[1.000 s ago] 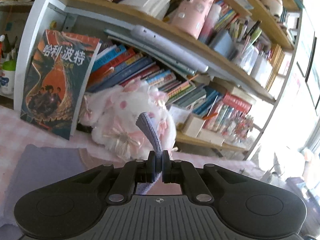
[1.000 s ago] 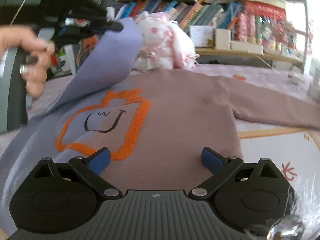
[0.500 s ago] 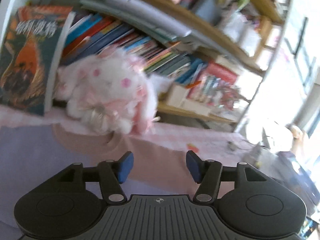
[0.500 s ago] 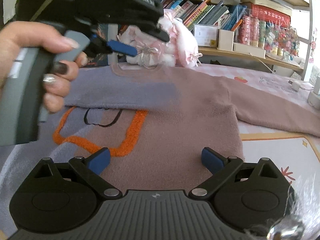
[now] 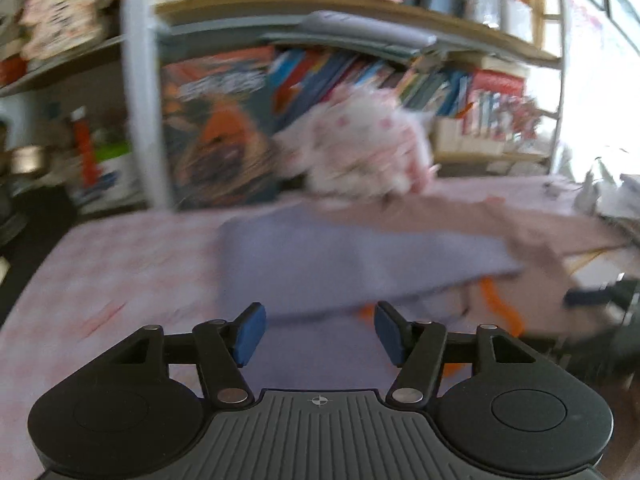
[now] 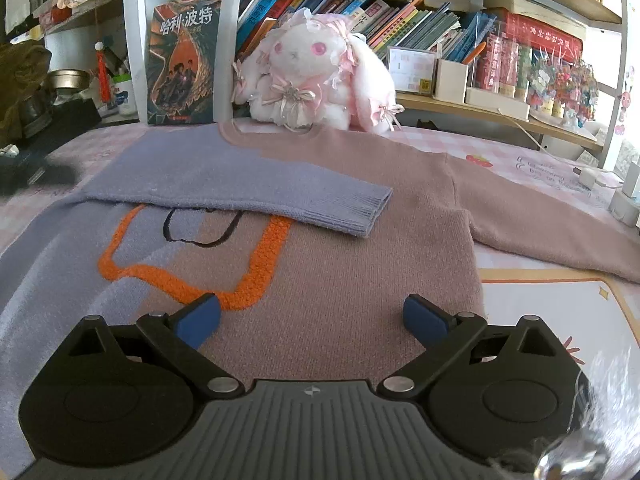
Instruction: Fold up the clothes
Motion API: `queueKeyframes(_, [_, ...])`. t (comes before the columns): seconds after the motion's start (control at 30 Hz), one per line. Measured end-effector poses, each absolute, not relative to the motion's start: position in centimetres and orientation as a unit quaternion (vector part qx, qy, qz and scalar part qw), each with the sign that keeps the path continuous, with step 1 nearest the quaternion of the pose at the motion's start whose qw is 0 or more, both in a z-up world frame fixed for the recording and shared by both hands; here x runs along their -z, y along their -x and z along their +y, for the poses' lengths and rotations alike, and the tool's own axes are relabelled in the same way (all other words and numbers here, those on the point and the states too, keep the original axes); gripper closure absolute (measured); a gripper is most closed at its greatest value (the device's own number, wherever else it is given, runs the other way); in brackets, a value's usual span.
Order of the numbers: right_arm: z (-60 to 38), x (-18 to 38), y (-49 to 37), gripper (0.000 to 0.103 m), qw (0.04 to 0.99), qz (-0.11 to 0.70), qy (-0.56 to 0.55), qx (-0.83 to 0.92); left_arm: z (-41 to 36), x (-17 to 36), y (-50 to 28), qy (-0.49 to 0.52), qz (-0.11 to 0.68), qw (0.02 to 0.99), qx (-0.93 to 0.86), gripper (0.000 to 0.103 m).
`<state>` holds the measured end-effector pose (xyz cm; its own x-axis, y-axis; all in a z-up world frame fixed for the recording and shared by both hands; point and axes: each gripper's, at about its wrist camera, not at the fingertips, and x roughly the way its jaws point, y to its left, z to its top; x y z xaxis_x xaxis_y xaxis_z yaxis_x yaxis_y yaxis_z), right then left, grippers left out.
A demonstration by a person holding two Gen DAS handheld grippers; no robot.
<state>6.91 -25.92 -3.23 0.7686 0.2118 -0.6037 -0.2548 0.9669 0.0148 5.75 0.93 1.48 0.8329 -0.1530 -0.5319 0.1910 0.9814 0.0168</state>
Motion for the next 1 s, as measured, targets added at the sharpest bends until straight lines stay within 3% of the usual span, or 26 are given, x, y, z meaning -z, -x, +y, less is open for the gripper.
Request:
queueKeyframes(0.27, [-25.8, 3.2, -6.3, 0.004, 0.941, 0.314, 0.039, -0.12, 5.2, 0.6, -3.4, 0.004, 0.295, 0.955, 0.015, 0.04])
queueKeyframes(0.77, [-32.4, 1.5, 1.2, 0.009, 0.96, 0.265, -0.039, -0.079, 5.9, 2.2, -3.8, 0.025, 0.32, 0.947, 0.023, 0.042])
queueKeyframes(0.87, [-33.7, 1.6, 2.4, 0.028, 0.96, 0.271, -0.034, -0.063, 5.8, 2.2, -4.1, 0.029, 0.318, 0.947, 0.025, 0.044])
queueKeyframes(0.93, [-34.2, 2.1, 2.9, 0.05, 0.956, 0.285, -0.032, -0.056, 5.8, 2.2, -4.5, 0.031, 0.319, 0.947, 0.025, 0.047])
queueKeyframes(1.0, [-34.5, 2.6, 3.3, 0.058, 0.953, 0.295, -0.035, -0.055, 5.8, 2.1, -4.9, 0.034, 0.319, 0.947, 0.025, 0.05])
